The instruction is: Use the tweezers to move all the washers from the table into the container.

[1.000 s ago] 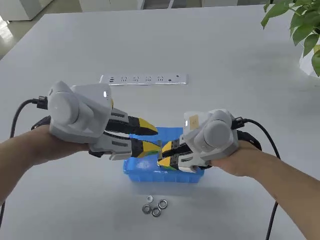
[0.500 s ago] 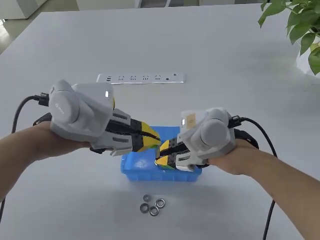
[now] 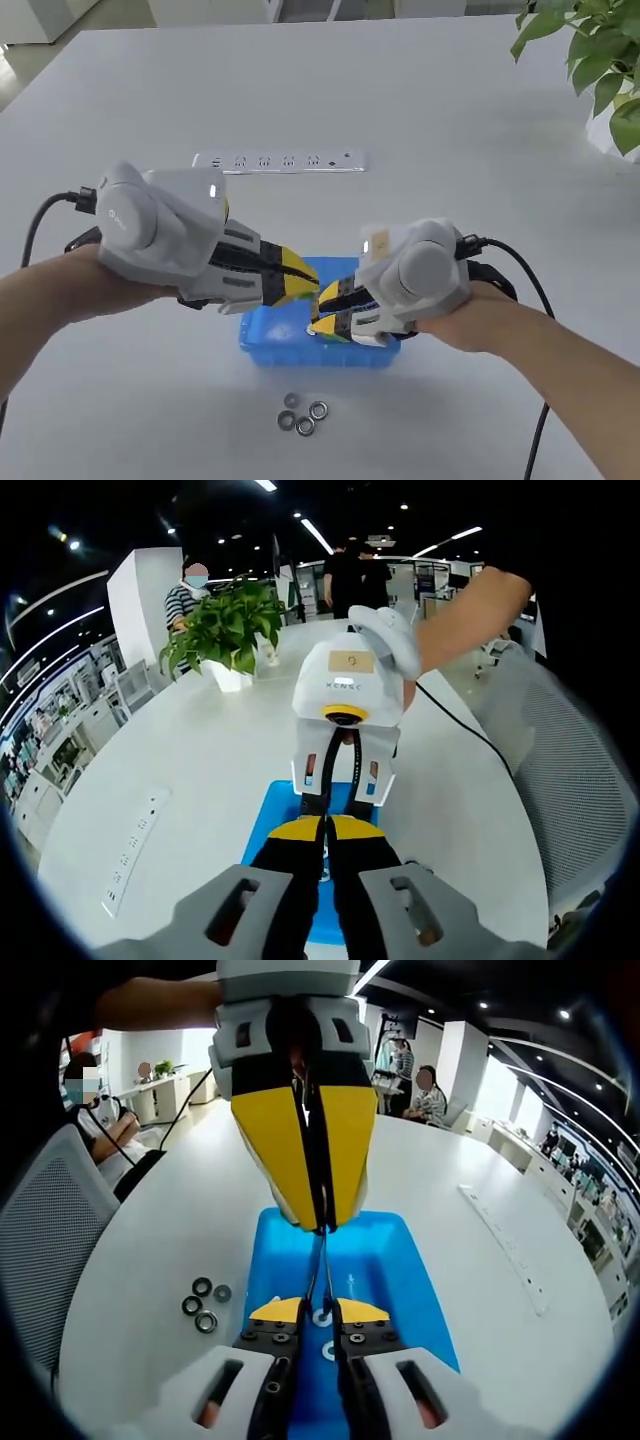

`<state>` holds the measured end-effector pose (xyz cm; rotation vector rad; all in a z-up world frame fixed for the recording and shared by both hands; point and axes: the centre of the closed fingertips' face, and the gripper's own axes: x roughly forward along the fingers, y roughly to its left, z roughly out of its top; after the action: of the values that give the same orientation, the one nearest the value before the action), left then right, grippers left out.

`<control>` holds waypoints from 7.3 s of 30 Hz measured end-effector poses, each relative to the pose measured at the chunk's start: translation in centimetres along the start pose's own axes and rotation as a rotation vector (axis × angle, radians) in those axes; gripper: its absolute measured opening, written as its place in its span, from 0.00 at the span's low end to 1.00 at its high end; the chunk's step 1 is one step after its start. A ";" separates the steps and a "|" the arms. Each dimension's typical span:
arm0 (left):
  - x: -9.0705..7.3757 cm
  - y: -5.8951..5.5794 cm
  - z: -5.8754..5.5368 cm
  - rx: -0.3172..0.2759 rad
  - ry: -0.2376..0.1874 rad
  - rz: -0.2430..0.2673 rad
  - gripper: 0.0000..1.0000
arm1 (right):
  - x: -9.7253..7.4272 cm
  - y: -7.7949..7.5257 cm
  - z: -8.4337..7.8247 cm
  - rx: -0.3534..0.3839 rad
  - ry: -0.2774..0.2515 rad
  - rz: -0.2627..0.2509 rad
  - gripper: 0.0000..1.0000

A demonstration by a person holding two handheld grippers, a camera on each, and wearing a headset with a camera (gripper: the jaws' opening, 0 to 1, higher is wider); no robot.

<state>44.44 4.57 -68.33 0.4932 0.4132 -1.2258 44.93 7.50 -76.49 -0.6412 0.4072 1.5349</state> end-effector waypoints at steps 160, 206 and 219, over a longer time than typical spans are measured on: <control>-0.9 -8.9 -0.3 -0.069 -0.031 -0.064 0.05 | -3.2 9.1 0.0 0.063 -0.036 0.001 0.28; -0.7 -8.8 -0.6 -0.067 -0.007 -0.062 0.06 | -1.0 9.3 -0.2 0.019 0.003 0.058 0.07; -1.7 -8.3 -0.3 -0.085 -0.011 -0.040 0.12 | -0.9 9.3 -0.1 0.020 0.007 0.055 0.07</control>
<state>36.04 3.88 -68.74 0.4068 0.4660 -1.2441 35.68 6.00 -77.18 -0.6252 0.4481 1.5790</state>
